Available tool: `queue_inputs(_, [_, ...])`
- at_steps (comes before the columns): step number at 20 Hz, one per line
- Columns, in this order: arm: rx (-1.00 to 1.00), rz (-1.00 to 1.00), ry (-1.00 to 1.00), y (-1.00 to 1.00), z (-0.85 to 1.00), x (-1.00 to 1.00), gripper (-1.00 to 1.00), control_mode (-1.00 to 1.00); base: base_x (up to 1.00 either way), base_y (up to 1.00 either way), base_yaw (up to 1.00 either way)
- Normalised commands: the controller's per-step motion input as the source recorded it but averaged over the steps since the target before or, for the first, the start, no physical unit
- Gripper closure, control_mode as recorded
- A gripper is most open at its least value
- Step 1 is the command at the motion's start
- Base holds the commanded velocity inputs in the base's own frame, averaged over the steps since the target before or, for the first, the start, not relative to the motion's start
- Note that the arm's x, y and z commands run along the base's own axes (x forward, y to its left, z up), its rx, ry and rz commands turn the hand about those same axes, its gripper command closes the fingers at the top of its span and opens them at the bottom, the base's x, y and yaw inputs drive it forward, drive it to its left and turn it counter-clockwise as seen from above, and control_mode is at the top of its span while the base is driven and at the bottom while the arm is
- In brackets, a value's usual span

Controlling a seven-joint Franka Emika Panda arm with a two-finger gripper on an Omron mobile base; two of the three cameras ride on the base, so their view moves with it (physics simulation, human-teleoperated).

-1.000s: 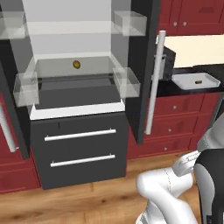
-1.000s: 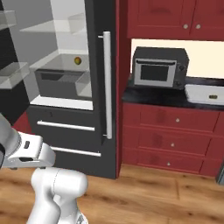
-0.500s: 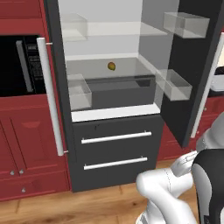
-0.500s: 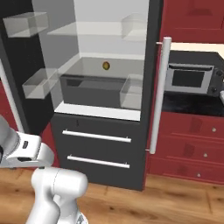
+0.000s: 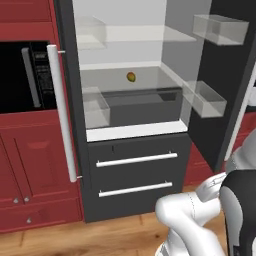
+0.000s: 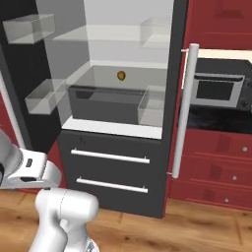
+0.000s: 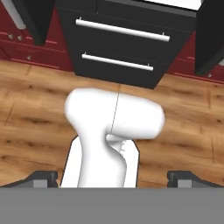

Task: Pick the kiwi and mango from the fridge and place them inside the tupperware on the counter.

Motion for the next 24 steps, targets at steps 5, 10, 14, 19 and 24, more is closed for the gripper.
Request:
queue_inputs(5, [0.0,0.0,0.0,0.0,0.0,0.0,-1.0,1.0,0.72,-0.01,-0.01])
queue_inputs(10, [0.0,0.0,0.0,0.0,0.0,0.0,-1.0,1.0,0.99,0.0,-0.01])
queue_inputs(14, [0.0,0.0,0.0,0.0,0.0,0.0,-1.0,1.0,0.89,0.0,0.0])
queue_inputs(19, [0.0,0.0,0.0,0.0,0.0,0.0,-1.0,1.0,0.66,-0.01,0.0])
queue_inputs(24, [0.0,-0.01,-0.04,-0.07,0.0,0.57,-1.0,-1.0,0.12,-0.01,0.0])
